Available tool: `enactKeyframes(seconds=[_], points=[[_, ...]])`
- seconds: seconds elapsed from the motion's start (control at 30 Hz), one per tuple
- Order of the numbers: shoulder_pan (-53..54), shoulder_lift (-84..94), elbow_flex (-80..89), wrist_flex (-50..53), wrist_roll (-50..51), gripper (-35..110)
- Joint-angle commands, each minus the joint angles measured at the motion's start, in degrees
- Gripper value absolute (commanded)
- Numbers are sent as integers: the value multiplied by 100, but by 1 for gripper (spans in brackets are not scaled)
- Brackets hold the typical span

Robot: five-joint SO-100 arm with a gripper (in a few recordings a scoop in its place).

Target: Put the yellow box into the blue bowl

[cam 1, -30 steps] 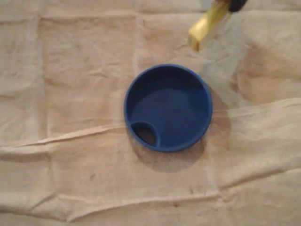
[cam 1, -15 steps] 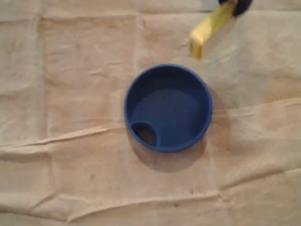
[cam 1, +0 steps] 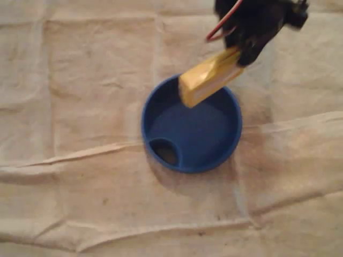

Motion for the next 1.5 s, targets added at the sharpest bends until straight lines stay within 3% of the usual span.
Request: enactKeyframes(seconds=[0.0, 0.9, 1.2, 1.47], points=[[26, -211, -879, 53, 70, 0], [589, -2435, -2962, 132, 352, 1], [598, -2355, -2979, 141, 352, 18], [624, -2338, -2979, 149, 352, 19]])
